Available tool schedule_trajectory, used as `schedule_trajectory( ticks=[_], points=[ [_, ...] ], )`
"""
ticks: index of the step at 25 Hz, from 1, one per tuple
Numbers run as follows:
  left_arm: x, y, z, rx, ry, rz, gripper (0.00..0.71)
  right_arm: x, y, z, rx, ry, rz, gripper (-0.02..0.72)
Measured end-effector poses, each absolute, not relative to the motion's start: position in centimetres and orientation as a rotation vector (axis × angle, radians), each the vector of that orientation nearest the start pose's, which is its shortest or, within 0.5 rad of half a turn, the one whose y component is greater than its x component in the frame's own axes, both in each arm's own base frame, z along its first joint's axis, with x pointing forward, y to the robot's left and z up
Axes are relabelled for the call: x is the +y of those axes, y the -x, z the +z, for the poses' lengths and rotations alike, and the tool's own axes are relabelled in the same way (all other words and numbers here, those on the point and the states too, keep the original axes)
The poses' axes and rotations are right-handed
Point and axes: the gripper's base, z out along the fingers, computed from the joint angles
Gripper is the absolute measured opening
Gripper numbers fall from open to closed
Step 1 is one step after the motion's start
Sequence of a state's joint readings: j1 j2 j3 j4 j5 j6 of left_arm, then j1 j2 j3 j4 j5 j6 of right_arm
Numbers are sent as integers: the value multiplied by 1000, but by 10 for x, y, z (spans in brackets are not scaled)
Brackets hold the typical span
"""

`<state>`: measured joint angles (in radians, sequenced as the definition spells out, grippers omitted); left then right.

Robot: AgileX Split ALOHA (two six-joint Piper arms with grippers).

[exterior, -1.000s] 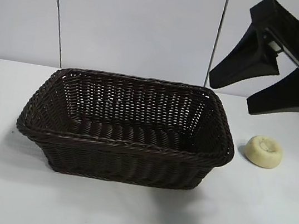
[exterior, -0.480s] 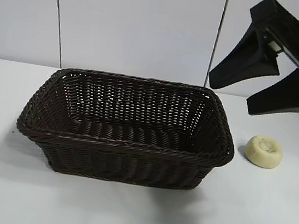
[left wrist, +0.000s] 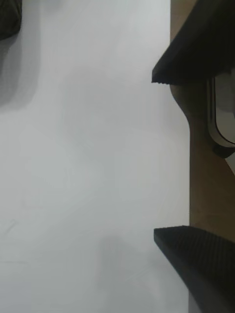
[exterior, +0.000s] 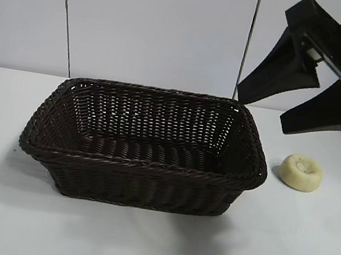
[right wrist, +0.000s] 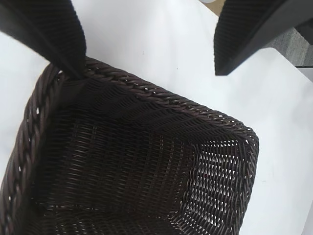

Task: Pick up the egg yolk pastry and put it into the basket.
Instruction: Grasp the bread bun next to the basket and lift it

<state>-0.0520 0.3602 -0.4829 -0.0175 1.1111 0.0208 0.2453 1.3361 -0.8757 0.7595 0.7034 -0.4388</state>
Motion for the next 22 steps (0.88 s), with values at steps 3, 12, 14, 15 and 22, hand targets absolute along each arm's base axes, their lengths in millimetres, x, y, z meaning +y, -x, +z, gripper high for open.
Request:
schedule_trajectory(
  ticks=[3, 12, 14, 15, 22],
  points=[
    [-3, -32, 265, 2368, -85, -37, 571, 101, -250, 285, 2512, 282, 692, 529],
    [-1, 8, 268, 2109, -78, -40, 571, 79, -270, 308, 2576, 210, 337, 529],
    [-1, 8, 268, 2111, -78, -40, 571, 71, -280, 301, 2619, 174, 297, 529],
    [-1, 8, 268, 2111, -78, -40, 571, 64, -286, 298, 2633, 148, 280, 529],
    [-1, 8, 268, 2112, -78, -39, 571, 15, -326, 262, 2737, -39, 199, 529]
  ],
)
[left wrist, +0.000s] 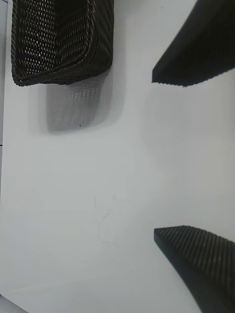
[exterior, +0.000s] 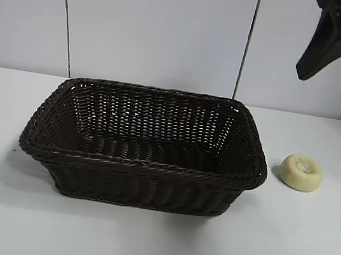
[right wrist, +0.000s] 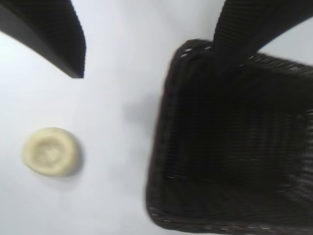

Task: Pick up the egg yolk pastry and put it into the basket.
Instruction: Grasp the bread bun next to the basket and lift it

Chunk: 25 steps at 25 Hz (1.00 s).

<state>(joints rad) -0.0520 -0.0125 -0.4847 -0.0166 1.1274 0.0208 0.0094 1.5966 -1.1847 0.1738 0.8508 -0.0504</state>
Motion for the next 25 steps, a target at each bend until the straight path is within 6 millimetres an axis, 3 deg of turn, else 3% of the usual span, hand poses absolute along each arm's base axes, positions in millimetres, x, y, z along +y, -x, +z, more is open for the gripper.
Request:
schedule_trajectory(
  ticks=[5, 13, 20, 22, 25],
  points=[
    [-1, 8, 268, 2113, -78, -39, 571, -1, -344, 226, 2799, -102, 181, 529],
    [-1, 8, 268, 2114, -78, -39, 571, -1, -371, 175, 2786, -176, 216, 529],
    [-1, 8, 268, 2114, -78, -39, 571, -2, -383, 139, 2790, -216, 205, 529],
    [-1, 8, 268, 2114, -78, -39, 571, -3, -384, 136, 2783, -219, 202, 496],
    [-1, 8, 268, 2114, -78, -39, 571, -3, -385, 135, 2780, -224, 203, 382]
  ],
)
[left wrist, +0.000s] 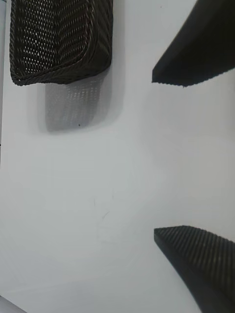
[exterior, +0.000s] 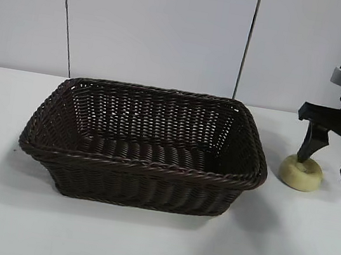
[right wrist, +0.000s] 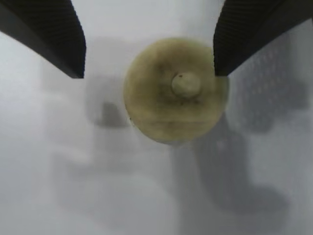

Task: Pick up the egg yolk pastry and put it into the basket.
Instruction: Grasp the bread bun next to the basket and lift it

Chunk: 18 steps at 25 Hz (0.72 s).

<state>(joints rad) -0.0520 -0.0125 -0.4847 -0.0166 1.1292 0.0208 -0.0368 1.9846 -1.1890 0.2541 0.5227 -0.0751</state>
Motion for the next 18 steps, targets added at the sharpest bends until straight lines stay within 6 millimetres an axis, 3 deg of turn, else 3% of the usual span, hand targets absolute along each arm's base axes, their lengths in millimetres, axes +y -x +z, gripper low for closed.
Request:
schedule_trajectory(
  ticks=[8, 13, 18],
  points=[
    [-1, 8, 268, 2114, -78, -39, 571, -3, -386, 135, 2774, -224, 201, 47],
    [-1, 8, 268, 2114, -78, -39, 571, -3, -386, 139, 2765, -220, 202, 23],
    [-1, 8, 268, 2114, -78, -39, 571, -2, -391, 164, 2719, -200, 210, 22]
  ],
)
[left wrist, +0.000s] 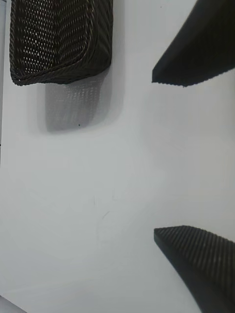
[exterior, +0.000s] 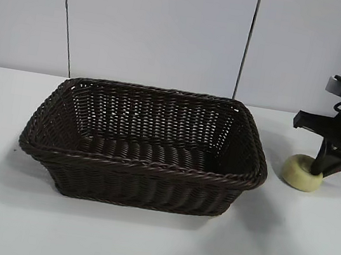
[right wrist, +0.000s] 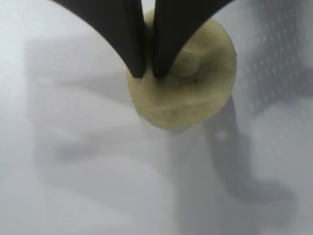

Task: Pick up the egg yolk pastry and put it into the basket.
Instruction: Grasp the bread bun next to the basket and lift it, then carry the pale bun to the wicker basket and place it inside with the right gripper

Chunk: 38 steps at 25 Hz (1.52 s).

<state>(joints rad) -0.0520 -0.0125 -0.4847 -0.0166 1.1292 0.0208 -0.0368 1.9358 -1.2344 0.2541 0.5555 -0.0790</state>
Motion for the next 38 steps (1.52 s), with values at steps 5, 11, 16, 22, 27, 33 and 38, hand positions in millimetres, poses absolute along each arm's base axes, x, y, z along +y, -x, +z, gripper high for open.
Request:
schedule_trajectory(
  ticks=[5, 11, 16, 22, 27, 33, 38],
  points=[
    [-1, 8, 268, 2114, -78, -39, 571, -1, -391, 198, 2658, -177, 220, 22],
    [-1, 8, 268, 2114, -78, -39, 571, 12, -379, 243, 2620, -59, 270, 22],
    [-1, 8, 268, 2114, -78, -39, 571, 58, -370, 286, 2559, 139, 357, 21],
    [-1, 8, 268, 2114, -78, -39, 571, 142, -353, 305, 2495, 400, 469, 21],
    [-1, 8, 268, 2114, -78, -39, 571, 200, -339, 291, 2476, 519, 542, 21],
    [-1, 8, 268, 2114, -78, -39, 571, 239, -343, 247, 2509, 549, 558, 21],
    [-1, 8, 268, 2114, -78, -39, 571, 248, -355, 198, 2587, 536, 525, 21]
  ],
)
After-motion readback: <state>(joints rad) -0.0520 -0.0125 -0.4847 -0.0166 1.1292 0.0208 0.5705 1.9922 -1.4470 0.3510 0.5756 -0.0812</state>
